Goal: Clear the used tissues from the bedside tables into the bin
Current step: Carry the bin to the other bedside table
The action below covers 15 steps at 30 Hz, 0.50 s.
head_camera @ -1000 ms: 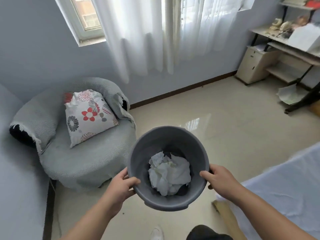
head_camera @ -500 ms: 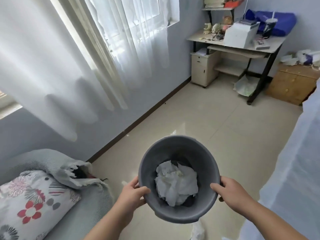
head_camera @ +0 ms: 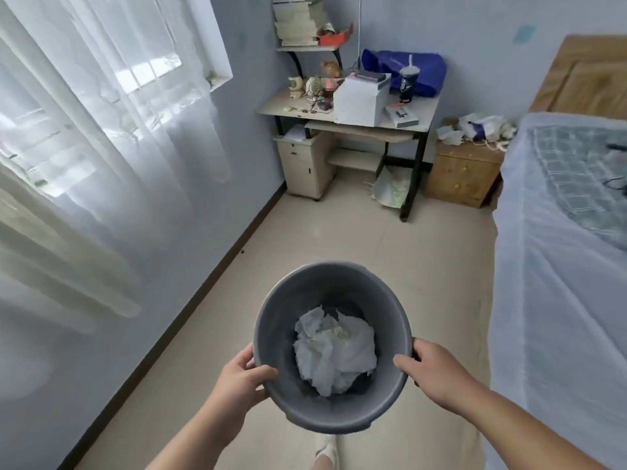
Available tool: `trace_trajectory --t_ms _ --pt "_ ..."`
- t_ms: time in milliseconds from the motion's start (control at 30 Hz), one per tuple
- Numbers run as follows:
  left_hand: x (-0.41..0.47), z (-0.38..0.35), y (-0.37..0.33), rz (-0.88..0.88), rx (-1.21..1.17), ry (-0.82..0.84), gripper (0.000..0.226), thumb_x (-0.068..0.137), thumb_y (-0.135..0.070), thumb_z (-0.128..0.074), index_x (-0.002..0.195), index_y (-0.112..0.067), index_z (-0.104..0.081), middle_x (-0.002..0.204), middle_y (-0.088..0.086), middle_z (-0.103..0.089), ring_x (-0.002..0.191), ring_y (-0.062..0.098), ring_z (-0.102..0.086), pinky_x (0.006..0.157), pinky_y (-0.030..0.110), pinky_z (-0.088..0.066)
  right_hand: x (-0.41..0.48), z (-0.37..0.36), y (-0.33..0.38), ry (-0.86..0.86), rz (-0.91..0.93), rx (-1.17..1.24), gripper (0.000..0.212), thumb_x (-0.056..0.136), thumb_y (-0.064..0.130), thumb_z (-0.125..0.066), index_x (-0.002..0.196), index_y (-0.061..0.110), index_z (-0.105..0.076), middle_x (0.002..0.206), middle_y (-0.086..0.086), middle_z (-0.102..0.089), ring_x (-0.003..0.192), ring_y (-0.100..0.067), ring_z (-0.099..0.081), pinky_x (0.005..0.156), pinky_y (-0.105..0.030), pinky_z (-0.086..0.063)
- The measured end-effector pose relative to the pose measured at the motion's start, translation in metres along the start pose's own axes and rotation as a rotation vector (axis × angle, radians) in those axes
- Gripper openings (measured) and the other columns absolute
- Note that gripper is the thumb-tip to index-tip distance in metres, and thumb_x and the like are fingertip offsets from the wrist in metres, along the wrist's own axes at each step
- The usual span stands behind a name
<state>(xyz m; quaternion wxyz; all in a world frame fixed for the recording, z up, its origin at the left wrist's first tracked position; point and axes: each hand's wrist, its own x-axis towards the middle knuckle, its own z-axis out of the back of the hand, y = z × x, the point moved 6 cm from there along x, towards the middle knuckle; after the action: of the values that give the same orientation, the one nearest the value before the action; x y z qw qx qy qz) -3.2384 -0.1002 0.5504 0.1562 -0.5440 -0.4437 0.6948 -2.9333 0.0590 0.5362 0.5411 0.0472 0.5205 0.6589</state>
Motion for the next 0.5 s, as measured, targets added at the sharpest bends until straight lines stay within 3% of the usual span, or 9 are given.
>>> trace_trajectory --t_ms 200,333,500 --pt "0.135 -0.052 -0.11 -0.004 0.161 0.225 0.05 0.087 0.009 -0.065 0.121 -0.025 -0.077 0.113 0.011 -0.082 0.099 0.031 -0.079 0.073 0.035 -0.066 0.071 0.072 0.02 -0.162 -0.108 0.109 0.027 0.093 0.036 -0.062 0.075 0.02 -0.051 0.064 0.011 -0.047 0.055 -0.01 -0.04 0.06 -0.029 -0.038" --pt "0.201 -0.11 -0.182 -0.054 0.253 0.358 0.038 0.094 -0.005 -0.07 0.122 -0.03 -0.076 0.117 0.008 -0.081 0.103 0.029 -0.079 0.074 0.032 -0.066 0.095 0.132 0.024 -0.316 -0.171 0.118 0.032 0.085 0.053 -0.057 0.073 0.025 -0.047 0.057 0.015 -0.046 0.051 -0.006 -0.038 0.055 -0.029 -0.035" --pt "0.277 -0.199 -0.226 -0.036 0.333 0.457 0.036 0.098 -0.006 -0.065 0.114 -0.034 -0.079 0.119 0.008 -0.081 0.103 0.029 -0.079 0.074 0.032 -0.066 0.135 0.196 -0.004 -0.437 -0.255 0.195 0.034 0.082 0.056 -0.054 0.07 0.026 -0.042 0.054 0.016 -0.043 0.048 -0.006 -0.033 0.055 -0.03 -0.032"
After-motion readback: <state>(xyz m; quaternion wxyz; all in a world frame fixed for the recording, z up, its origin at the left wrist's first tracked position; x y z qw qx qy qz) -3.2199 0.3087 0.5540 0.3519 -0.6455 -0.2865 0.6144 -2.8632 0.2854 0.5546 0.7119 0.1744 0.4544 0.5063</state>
